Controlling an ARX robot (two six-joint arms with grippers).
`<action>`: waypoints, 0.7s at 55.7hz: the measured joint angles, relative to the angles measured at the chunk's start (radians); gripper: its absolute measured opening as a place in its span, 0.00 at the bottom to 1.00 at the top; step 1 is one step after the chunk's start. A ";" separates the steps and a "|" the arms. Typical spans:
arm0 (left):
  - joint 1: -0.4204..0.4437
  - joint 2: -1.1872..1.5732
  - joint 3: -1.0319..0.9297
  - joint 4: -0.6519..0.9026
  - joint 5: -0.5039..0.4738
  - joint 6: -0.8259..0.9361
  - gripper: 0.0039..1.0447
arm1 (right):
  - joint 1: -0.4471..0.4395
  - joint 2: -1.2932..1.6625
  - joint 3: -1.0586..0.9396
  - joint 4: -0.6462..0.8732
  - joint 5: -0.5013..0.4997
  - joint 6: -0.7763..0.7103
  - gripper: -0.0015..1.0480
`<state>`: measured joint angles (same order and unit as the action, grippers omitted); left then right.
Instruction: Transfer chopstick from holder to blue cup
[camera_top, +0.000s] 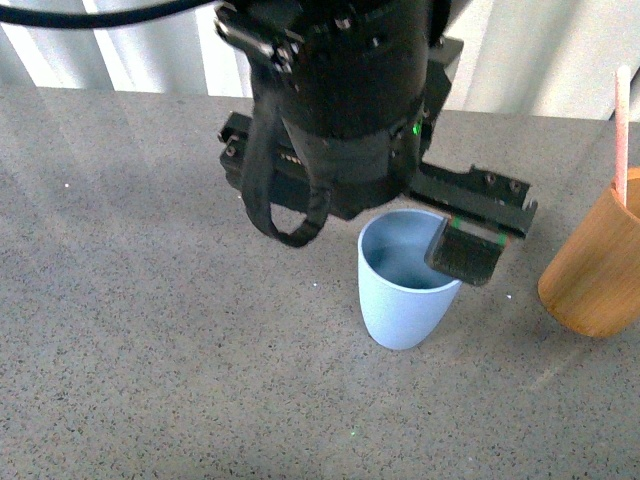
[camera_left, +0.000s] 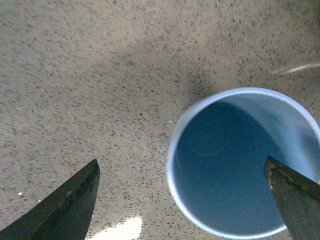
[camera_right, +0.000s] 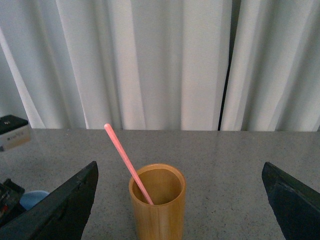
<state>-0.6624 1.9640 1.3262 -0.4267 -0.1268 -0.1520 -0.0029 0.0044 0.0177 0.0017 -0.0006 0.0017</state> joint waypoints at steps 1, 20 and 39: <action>0.002 -0.005 0.000 0.000 0.000 0.000 0.94 | 0.000 0.000 0.000 0.000 0.000 0.000 0.90; 0.151 -0.295 -0.241 0.357 -0.114 0.000 0.94 | 0.000 0.000 0.000 0.000 0.000 0.000 0.90; 0.238 -0.520 -0.517 0.768 -0.297 0.070 0.93 | 0.000 0.000 0.000 0.000 -0.001 0.000 0.90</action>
<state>-0.4244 1.4437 0.8097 0.3416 -0.4236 -0.0822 -0.0029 0.0044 0.0177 0.0017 -0.0017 0.0017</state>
